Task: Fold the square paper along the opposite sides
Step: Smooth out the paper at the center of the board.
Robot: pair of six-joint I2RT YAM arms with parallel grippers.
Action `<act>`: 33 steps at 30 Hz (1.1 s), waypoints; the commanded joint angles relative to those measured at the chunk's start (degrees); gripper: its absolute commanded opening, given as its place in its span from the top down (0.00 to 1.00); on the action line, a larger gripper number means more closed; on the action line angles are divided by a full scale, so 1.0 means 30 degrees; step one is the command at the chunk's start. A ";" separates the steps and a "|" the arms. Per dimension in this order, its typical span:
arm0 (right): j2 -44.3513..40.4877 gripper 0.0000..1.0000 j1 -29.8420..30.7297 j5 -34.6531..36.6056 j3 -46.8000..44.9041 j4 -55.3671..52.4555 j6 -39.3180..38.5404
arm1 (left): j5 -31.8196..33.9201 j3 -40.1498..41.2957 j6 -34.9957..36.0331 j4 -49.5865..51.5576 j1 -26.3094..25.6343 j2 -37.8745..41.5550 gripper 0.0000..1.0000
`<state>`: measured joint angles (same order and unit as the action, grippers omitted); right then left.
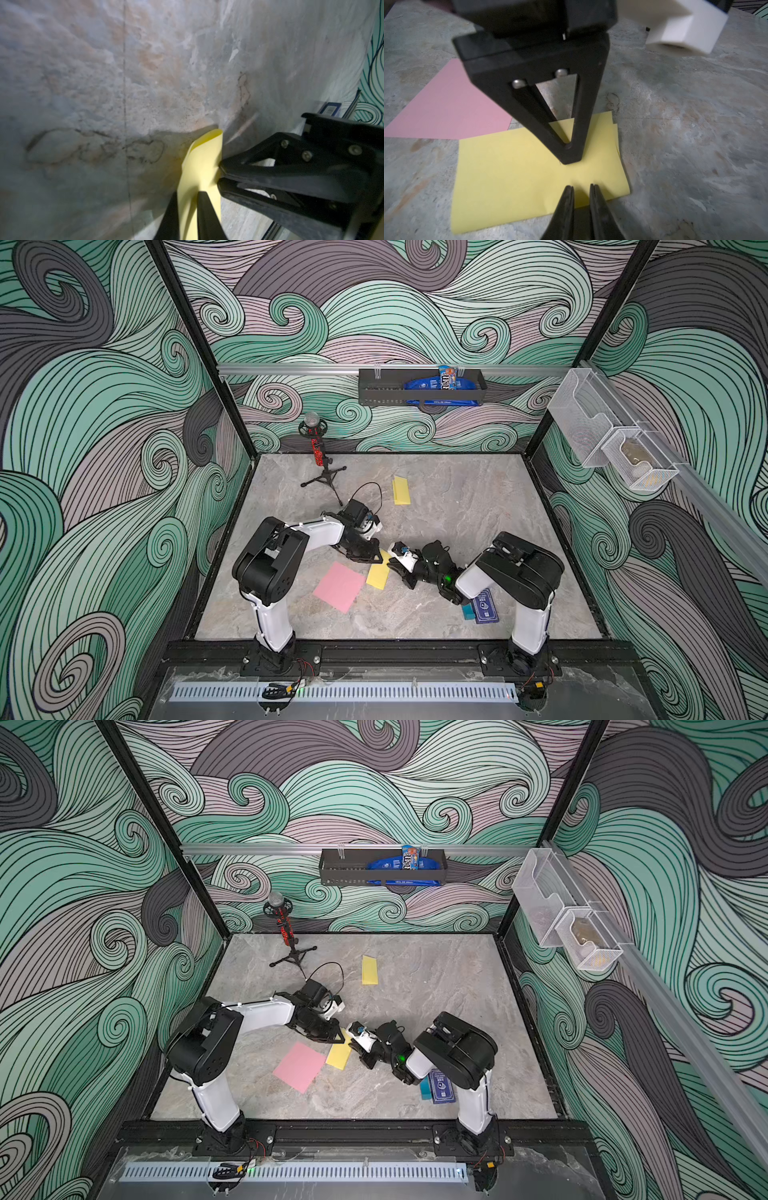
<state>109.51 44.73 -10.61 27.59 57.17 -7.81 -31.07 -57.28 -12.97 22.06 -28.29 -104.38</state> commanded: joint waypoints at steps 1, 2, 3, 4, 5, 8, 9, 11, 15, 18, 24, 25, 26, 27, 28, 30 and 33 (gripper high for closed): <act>0.0206 0.83 0.0068 0.0458 0.0163 -0.0550 0.0347 | 0.0043 -0.0420 0.0223 0.0203 -0.0090 -0.0086 0.78; 0.0182 0.83 0.0090 0.0473 0.0158 -0.0619 0.0349 | 0.0016 -0.0420 0.0208 0.0192 -0.0094 -0.0100 0.77; 0.0160 0.83 0.0081 0.0521 0.0151 -0.0740 0.0378 | 0.0015 -0.0420 0.0193 0.0187 -0.0093 -0.0104 0.76; 0.0124 0.84 0.0071 0.0522 0.0124 -0.0788 0.0405 | 0.0009 -0.0420 0.0179 0.0175 -0.0099 -0.0119 0.76; 0.0116 0.84 0.0068 0.0512 0.0098 -0.0778 0.0407 | 0.0002 -0.0420 0.0179 0.0147 -0.0100 -0.0129 0.76; 0.0069 0.84 0.0089 0.0593 0.0034 -0.0818 0.0523 | -0.0093 -0.0420 0.0084 0.0065 -0.0106 -0.0139 0.78; 0.0058 0.85 0.0087 0.0606 0.0053 -0.0860 0.0539 | -0.0102 -0.0420 0.0076 0.0029 -0.0093 -0.0129 0.79; 0.0003 0.85 0.0086 0.0582 0.0045 -0.0892 0.0583 | -0.0132 -0.0420 0.0049 -0.0002 -0.0115 -0.0137 0.83; -0.0059 0.85 0.0060 0.0574 0.0006 -0.0921 0.0671 | -0.0161 -0.0334 -0.0012 -0.0162 -0.0091 -0.0189 0.93; -0.0245 0.85 0.0024 0.0451 0.0024 -0.1021 0.0714 | -0.0146 -0.0302 -0.0070 -0.0208 -0.0091 -0.0246 1.00; -0.2462 0.83 0.0092 -0.0745 0.0097 -0.1125 0.0714 | 0.0028 -0.0186 -0.0231 -0.0403 -0.0101 -0.0224 1.00; -0.2717 0.83 0.0235 -0.0814 0.0146 -0.1126 0.0489 | 0.0069 -0.0160 -0.0295 -0.0467 -0.0098 -0.0228 1.00; -0.2878 0.83 0.0420 -0.0829 0.0148 -0.1071 0.0216 | 0.0144 -0.0127 -0.0388 -0.0541 -0.0082 -0.0221 1.00; -0.2886 0.83 0.0644 -0.0800 0.0177 -0.0984 -0.0031 | 0.0261 -0.0127 -0.0467 -0.0573 -0.0071 -0.0237 1.00; -0.2808 0.83 0.0789 -0.0770 0.0257 -0.0925 -0.0219 | 0.0307 -0.0127 -0.0493 -0.0587 -0.0078 -0.0247 1.00; -0.2276 0.83 0.1023 -0.0646 0.0409 -0.1073 -0.0618 | 0.0446 -0.0105 -0.0605 -0.0666 -0.0044 -0.0221 1.00; -0.1368 0.83 0.1053 -0.0417 0.0373 -0.1101 -0.1137 | 0.0613 -0.0042 -0.0714 -0.0794 -0.0032 -0.0172 1.00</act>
<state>102.89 47.70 -11.75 28.62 54.65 -8.84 -30.28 -57.28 -14.50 20.47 -28.32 -104.42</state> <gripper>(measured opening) 0.168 0.047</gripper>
